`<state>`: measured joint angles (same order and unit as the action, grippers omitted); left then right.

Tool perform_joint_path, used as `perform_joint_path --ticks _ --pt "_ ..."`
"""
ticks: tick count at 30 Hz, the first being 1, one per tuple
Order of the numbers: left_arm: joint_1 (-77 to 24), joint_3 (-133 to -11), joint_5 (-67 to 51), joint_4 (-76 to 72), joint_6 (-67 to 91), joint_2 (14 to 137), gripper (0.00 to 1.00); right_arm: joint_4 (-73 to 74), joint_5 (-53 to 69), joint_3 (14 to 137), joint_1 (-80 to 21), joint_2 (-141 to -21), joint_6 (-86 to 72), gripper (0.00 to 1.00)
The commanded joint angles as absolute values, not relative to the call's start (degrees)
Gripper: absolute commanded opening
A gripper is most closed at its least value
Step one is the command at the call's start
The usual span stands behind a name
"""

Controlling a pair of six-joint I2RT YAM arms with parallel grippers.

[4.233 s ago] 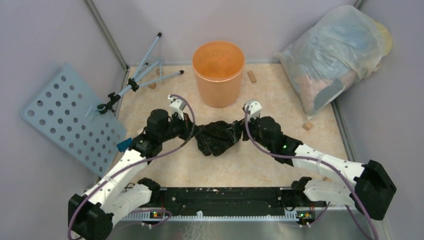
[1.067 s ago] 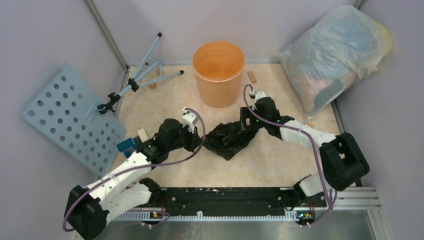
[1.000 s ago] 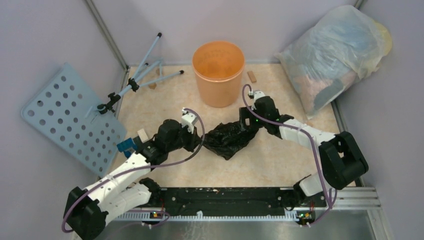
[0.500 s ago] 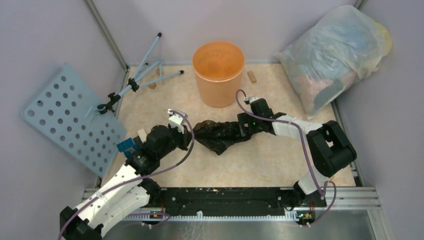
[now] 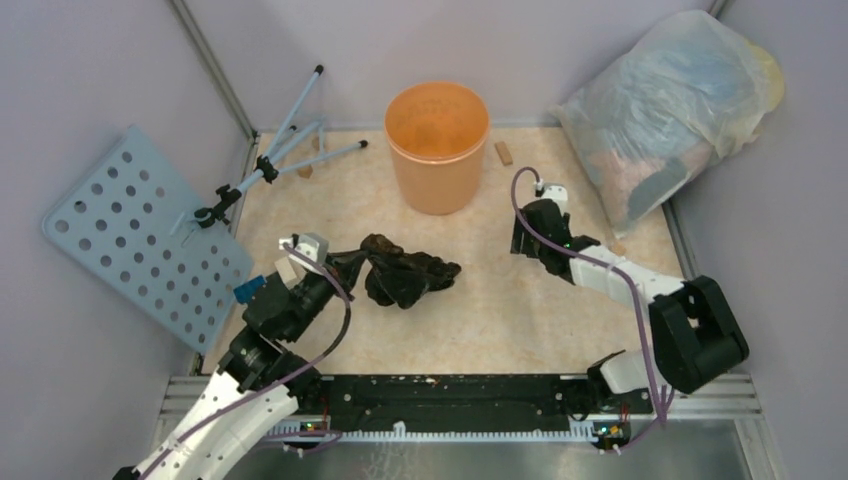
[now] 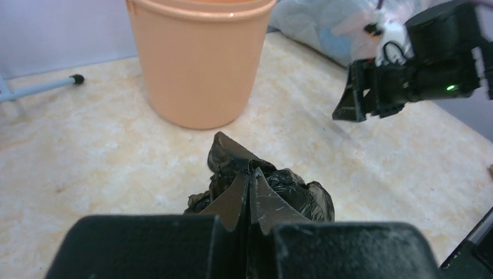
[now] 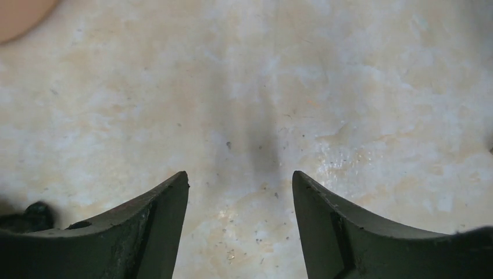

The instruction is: Put the trash bags into the trash bin

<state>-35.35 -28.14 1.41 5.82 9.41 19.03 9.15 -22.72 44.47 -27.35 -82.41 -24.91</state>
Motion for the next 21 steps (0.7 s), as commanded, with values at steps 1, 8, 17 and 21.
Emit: perform_joint_path --ticks 1,8,17,21 --pt "-35.4 -27.3 1.5 5.3 8.6 22.5 0.0 -3.7 -8.0 40.4 -26.9 -74.8 -19.4 0.68" --pt "-35.5 -31.3 -6.7 9.7 8.6 32.7 0.0 -9.0 13.0 39.7 -28.2 -75.3 -15.5 0.71" --pt "-35.5 -29.1 -14.7 6.1 9.6 33.4 0.0 -4.0 11.7 40.6 -30.6 -76.9 -21.2 0.7" --pt "-35.4 -29.3 -20.6 5.3 9.5 34.5 0.0 -1.8 10.1 40.5 -31.0 -76.3 -22.0 0.7"
